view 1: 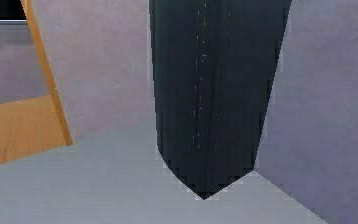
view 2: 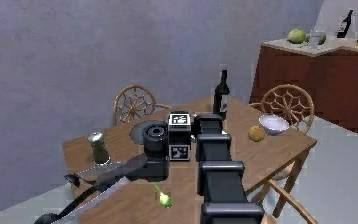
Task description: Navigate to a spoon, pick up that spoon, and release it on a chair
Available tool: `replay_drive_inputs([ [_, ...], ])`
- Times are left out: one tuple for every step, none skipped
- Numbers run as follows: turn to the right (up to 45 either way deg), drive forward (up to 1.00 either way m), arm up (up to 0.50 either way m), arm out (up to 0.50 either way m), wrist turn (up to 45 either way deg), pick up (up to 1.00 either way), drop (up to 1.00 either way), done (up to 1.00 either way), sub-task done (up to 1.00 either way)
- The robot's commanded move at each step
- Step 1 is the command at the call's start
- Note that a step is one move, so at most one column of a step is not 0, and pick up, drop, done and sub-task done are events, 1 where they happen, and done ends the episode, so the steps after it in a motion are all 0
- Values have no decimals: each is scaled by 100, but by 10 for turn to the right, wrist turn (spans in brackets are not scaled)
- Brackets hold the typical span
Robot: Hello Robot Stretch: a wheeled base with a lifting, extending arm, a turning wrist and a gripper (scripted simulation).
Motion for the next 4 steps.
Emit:
replay_drive_inputs([
  [0,0,0,0,450,0,0,0,0],
  [0,0,0,0,420,0,0,0,0],
  [0,0,-30,0,0,0,0,0,0],
  [0,0,0,0,0,100,0,0,0],
])
